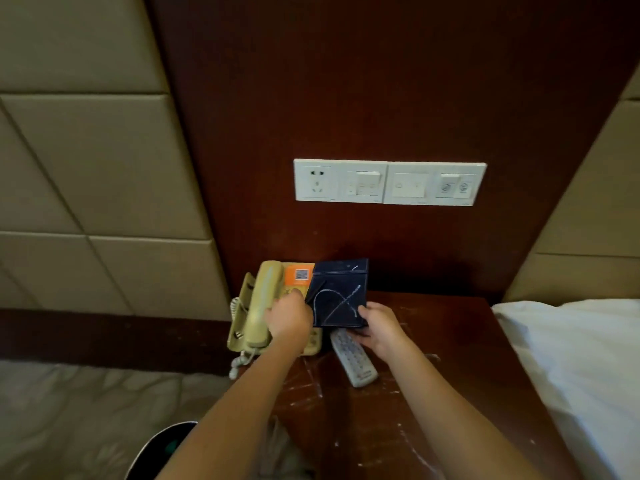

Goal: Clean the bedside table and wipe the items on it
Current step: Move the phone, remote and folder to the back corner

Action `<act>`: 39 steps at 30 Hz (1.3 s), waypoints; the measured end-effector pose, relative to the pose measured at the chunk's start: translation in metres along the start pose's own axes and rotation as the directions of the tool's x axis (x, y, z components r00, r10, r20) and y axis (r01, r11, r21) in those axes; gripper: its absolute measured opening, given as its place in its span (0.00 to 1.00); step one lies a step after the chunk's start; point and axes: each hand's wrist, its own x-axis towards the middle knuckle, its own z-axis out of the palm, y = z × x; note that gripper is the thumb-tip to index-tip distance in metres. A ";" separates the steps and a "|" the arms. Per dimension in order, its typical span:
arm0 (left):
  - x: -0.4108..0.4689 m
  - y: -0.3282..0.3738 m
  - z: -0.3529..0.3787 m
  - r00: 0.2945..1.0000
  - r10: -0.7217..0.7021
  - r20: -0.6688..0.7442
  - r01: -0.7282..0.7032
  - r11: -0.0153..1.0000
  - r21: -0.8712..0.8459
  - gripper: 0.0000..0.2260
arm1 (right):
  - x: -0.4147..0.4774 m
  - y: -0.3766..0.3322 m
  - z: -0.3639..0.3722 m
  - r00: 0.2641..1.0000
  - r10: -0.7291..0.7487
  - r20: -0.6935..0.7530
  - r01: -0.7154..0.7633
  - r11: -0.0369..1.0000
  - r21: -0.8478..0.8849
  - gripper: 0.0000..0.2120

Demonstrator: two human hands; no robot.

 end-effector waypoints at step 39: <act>0.027 -0.039 -0.002 0.985 0.172 -0.023 -0.158 0.942 0.296 0.13 | 0.019 0.039 0.004 0.956 -0.286 -0.066 -0.053 0.055 -0.997 0.40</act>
